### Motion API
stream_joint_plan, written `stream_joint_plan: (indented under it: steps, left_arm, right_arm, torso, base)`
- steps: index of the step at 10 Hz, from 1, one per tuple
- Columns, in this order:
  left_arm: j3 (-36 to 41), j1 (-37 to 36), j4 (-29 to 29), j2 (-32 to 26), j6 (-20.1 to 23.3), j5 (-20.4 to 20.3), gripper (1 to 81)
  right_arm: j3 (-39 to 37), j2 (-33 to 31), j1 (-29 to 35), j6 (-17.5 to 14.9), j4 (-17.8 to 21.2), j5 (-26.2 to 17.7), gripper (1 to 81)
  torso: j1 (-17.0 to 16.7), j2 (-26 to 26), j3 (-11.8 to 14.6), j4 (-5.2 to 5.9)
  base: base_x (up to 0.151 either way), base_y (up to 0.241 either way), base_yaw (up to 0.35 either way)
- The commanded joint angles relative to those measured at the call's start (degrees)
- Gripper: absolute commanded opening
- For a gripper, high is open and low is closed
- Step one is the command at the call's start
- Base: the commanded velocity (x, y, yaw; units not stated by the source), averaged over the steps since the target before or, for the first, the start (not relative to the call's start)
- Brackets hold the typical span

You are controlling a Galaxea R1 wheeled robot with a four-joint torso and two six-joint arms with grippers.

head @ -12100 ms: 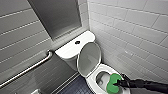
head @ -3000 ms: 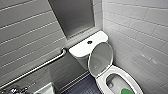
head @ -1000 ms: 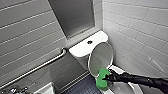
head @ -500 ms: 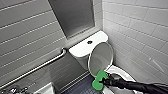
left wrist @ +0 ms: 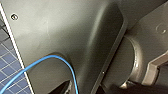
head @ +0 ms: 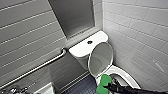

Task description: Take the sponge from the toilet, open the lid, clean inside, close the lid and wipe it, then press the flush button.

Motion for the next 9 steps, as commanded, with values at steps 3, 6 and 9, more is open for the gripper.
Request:
stream_joint_plan:
  steps: [3,6,9]
  left_arm:
    - [0.4,1.1,0.4,0.0,0.1,5.2,81.1]
    - [0.4,1.1,0.4,0.0,0.1,5.2,81.1]
    - [0.4,1.1,0.4,0.0,0.1,5.2,81.1]
  right_arm:
    - [11.8,-11.3,-0.8,0.6,-3.3,3.9,1.0]
    - [18.2,-18.2,-3.9,0.5,-3.5,4.0,1.0]
    - [22.9,-23.2,-8.9,0.6,-3.3,5.2,1.0]
  torso:
    - [0.0,0.0,0.0,0.0]
    - [0.0,0.0,0.0,0.0]
    - [0.0,0.0,0.0,0.0]
  base:
    - [0.0,0.0,0.0]
    - [0.0,0.0,0.0]
    - [0.0,0.0,0.0]
